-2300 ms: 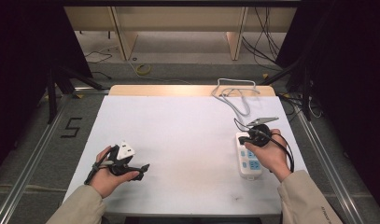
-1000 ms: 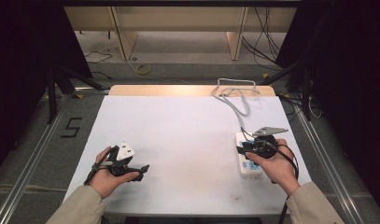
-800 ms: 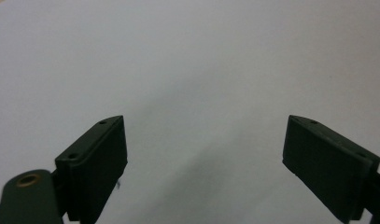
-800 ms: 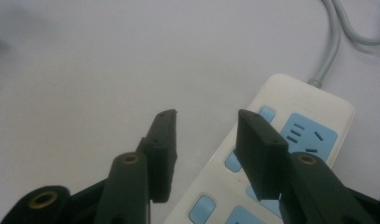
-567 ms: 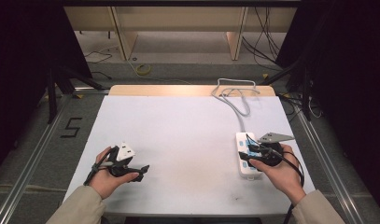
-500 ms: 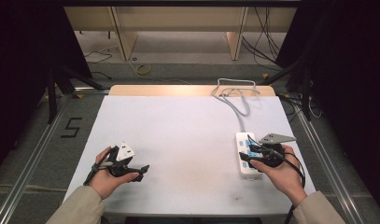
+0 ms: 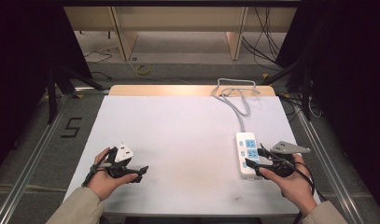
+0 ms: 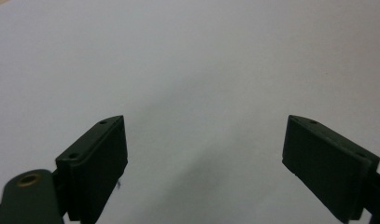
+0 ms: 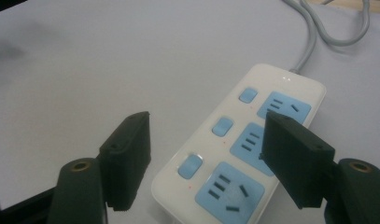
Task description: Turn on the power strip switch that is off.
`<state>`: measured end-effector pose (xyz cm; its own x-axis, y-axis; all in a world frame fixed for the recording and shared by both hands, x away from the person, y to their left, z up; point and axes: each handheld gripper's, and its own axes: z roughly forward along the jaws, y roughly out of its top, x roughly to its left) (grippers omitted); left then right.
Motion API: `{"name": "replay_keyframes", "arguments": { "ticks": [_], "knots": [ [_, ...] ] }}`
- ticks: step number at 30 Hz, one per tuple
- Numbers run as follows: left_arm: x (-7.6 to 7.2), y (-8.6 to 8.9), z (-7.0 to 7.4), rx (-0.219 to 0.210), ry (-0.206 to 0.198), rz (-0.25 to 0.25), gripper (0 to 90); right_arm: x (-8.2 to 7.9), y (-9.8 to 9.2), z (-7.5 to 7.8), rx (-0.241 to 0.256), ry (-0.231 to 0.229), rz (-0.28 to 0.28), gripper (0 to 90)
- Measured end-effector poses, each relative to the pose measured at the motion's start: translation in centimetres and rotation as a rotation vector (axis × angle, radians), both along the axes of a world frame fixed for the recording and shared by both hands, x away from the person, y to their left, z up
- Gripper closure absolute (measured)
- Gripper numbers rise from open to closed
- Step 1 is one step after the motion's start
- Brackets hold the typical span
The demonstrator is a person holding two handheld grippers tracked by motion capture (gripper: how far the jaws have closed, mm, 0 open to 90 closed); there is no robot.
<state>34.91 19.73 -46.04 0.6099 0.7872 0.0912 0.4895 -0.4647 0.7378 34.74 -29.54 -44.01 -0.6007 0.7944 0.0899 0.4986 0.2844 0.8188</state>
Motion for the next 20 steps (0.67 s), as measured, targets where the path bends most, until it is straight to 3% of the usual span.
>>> {"name": "replay_keyframes", "arguments": {
  "ticks": [8,20],
  "knots": [
    [0.02,0.00,0.01,0.001,0.000,-0.001,13.6,-0.83,-0.65,-0.40,-0.002,-0.002,-0.005,31.2],
    [0.11,-0.60,-0.01,-0.005,0.001,-0.022,13.7,-0.82,-0.60,-0.47,0.006,-0.009,-0.013,29.4]
  ]
}}
